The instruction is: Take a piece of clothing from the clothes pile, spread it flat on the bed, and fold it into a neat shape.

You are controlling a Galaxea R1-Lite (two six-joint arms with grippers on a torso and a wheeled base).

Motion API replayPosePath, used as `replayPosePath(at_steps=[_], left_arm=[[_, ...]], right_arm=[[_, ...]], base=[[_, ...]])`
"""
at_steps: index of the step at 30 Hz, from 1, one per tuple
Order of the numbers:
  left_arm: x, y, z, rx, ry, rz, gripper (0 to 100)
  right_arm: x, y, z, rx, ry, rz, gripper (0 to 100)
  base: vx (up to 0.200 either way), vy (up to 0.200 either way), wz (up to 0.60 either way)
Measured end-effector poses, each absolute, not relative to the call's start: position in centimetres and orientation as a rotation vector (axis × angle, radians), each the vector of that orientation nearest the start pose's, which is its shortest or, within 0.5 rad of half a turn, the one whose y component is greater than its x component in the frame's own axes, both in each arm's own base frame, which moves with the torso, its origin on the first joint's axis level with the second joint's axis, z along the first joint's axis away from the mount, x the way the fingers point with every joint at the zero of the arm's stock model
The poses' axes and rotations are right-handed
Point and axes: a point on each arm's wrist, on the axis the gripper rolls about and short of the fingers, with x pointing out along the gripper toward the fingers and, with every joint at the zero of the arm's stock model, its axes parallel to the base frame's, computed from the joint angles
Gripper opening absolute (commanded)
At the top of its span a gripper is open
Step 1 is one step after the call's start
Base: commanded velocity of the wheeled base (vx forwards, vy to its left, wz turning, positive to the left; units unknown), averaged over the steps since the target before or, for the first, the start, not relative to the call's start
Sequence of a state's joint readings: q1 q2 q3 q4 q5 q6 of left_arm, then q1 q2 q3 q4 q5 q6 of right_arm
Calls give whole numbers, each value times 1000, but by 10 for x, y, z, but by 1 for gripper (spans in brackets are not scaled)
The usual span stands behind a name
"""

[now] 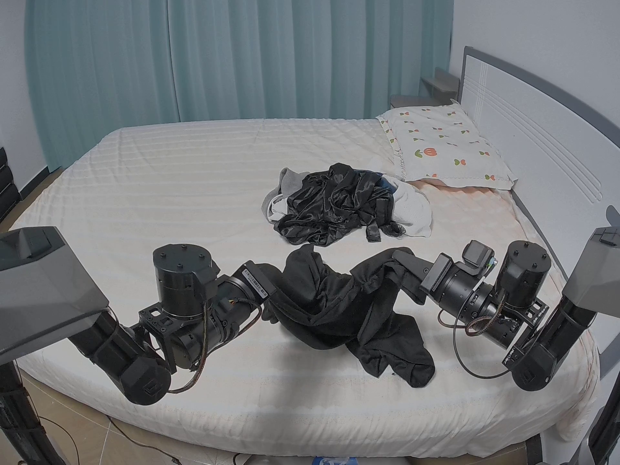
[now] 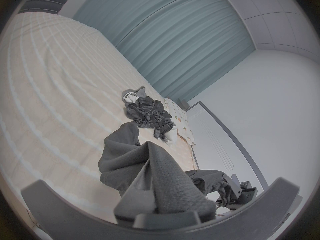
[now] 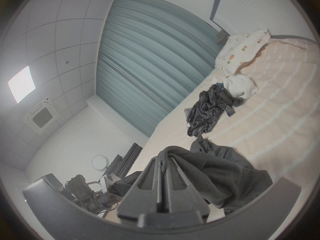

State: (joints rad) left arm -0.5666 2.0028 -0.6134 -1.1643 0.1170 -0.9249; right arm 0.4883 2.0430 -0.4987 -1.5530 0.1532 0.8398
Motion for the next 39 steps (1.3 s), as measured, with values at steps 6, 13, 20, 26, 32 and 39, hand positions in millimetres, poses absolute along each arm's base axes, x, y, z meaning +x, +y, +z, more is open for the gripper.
replayPosePath(at_steps=[6,13,20,26,32,39], left_arm=[[279,-174,86,-831,426,-302,0],[278,-175,83,-828,439,-304,0],[280,-176,80,-827,443,-302,0],[283,-174,81,-866,438,-288,0],[284,-173,83,-873,427,-280,0],[285,-170,86,-874,413,-274,0]], right_arm=[[278,151,90,811,283,592,0],[276,150,90,810,286,587,0],[276,150,89,810,287,585,0],[276,151,89,809,278,561,0],[277,152,90,809,264,550,0],[280,153,93,796,212,492,0]], base=[[-200,0,0],[-57,0,0],[0,0,0],[0,200,0],[0,200,0],[0,200,0]])
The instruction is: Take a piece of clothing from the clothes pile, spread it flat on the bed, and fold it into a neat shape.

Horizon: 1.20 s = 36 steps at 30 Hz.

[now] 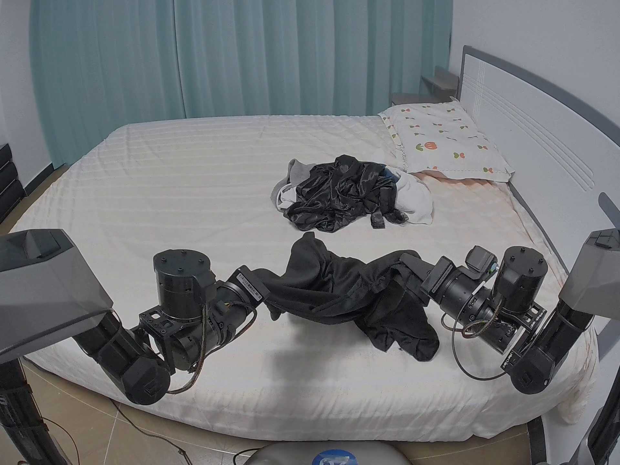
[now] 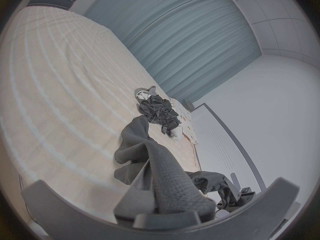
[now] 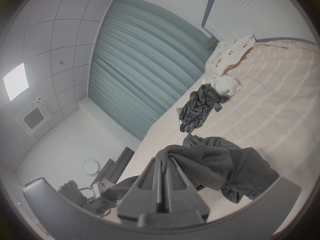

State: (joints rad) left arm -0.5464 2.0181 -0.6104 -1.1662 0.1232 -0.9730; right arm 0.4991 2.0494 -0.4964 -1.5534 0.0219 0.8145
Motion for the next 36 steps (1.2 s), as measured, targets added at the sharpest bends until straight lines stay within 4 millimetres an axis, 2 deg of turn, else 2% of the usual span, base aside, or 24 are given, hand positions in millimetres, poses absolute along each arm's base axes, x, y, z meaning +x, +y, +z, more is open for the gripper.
replayPosePath(at_steps=[23,36], left_arm=[[286,-166,101,-886,341,-255,0],[287,-162,105,-889,324,-251,0]], right_arm=[[295,167,94,709,80,344,0],[299,167,93,703,72,335,0]], base=[[0,200,0],[0,200,0]])
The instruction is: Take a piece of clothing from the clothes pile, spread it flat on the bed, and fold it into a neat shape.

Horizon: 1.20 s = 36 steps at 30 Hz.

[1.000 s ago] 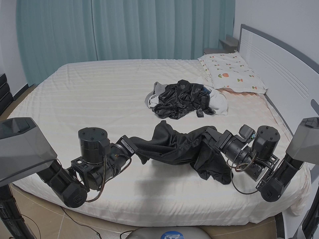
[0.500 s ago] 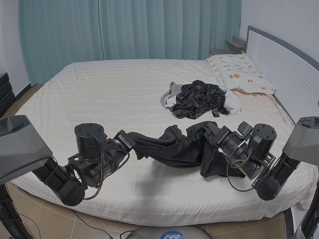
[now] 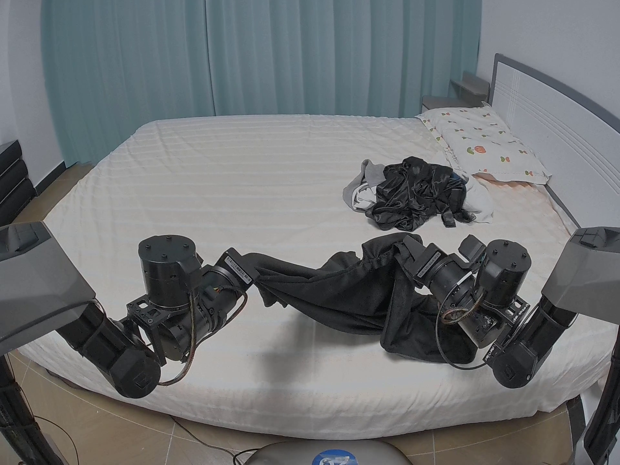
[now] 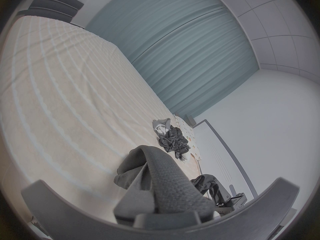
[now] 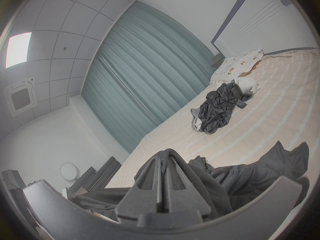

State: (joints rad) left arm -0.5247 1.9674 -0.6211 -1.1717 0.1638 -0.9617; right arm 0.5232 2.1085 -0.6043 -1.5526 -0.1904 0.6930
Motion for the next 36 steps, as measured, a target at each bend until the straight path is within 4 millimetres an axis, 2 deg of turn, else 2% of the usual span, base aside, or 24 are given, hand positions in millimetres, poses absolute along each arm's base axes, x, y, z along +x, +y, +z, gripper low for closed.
replayPosePath(at_steps=[29,36], left_arm=[[282,-162,103,-867,345,-250,0],[279,-159,99,-858,362,-238,0]], right_arm=[[300,168,96,718,65,342,0],[300,167,96,715,66,348,0]], base=[[0,200,0],[0,0,0]])
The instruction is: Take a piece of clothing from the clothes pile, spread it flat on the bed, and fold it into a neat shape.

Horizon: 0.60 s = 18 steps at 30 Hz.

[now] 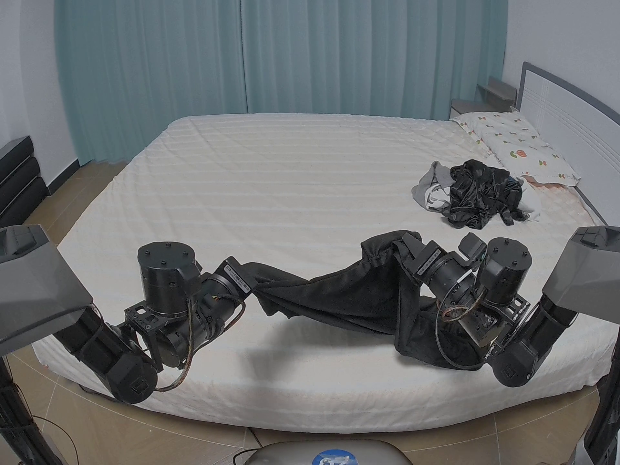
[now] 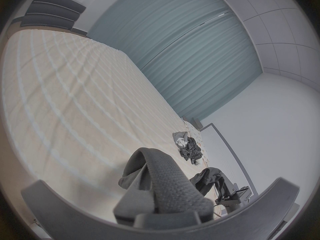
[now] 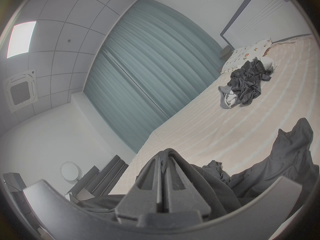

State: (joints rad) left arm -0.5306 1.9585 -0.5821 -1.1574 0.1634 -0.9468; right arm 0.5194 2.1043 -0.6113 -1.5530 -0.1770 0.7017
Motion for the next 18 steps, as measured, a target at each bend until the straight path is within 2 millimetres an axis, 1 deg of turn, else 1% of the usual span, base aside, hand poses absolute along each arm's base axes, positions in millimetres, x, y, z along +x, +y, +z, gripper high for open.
replayPosePath(at_steps=[6,8,12,17,18], left_arm=[[276,-161,98,-827,366,-249,0],[275,-162,97,-821,374,-250,0],[269,-164,96,-812,385,-261,0],[257,-165,97,-780,410,-273,0],[254,-166,98,-772,412,-275,0]], right_arm=[[301,167,99,702,57,369,0],[299,166,97,696,70,366,0],[291,160,92,689,103,352,0],[271,150,95,680,133,346,0],[265,148,96,676,142,347,0]], base=[[0,0,0],[0,0,0],[-200,0,0],[-200,0,0],[0,0,0]])
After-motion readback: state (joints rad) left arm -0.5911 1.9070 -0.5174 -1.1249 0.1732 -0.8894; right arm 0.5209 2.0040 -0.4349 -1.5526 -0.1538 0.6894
